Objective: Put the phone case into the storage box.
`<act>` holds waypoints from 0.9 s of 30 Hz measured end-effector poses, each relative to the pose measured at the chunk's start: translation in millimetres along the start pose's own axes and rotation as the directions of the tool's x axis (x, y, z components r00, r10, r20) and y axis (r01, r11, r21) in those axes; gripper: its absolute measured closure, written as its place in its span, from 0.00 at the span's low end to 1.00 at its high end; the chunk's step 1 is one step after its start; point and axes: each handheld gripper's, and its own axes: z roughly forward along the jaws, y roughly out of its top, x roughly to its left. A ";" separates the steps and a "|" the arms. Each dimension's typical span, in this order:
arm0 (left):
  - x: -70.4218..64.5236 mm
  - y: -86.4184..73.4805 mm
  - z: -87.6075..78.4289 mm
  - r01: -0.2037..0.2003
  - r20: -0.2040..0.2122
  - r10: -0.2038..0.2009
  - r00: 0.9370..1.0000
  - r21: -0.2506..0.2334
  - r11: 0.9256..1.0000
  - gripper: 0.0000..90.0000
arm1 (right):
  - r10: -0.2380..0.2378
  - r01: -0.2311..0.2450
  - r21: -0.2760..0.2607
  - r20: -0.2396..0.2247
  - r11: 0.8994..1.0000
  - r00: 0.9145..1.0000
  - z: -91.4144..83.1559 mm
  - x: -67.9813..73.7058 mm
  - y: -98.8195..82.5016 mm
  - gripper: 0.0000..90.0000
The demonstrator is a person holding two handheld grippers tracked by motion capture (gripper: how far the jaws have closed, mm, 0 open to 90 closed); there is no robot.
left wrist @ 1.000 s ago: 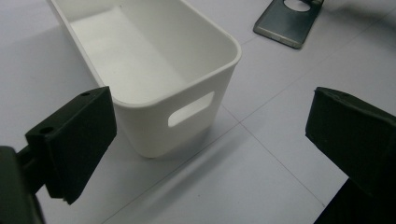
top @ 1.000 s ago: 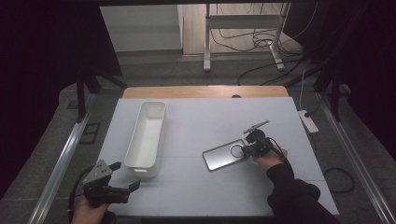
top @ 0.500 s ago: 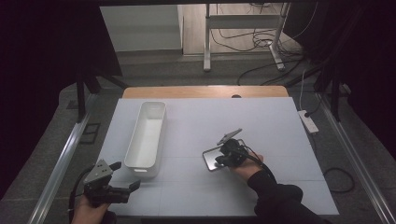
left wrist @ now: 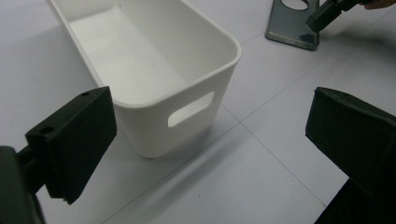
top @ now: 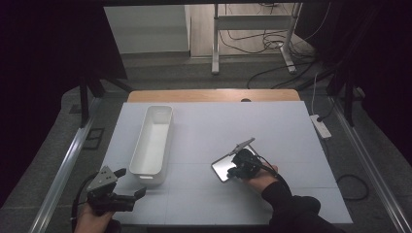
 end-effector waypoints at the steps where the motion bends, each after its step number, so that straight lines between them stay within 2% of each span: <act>1: 0.0 -0.1 0.1 0.004 0.002 -0.004 1.000 0.000 1.000 0.03 | 0.004 -0.004 0.003 0.002 1.000 1.000 -1.5 -0.9 -2.3 1.00; 16: 0.2 0.0 0.2 0.008 -0.002 -0.008 1.000 0.001 1.000 0.03 | 0.046 -0.047 0.027 0.035 0.999 0.998 -24.7 -15.1 -34.0 1.00; 27: 0.4 -0.1 0.3 0.009 -0.002 -0.009 1.000 0.001 1.000 0.03 | 0.097 -0.099 0.019 0.094 0.995 0.991 -40.1 -35.5 -53.3 1.00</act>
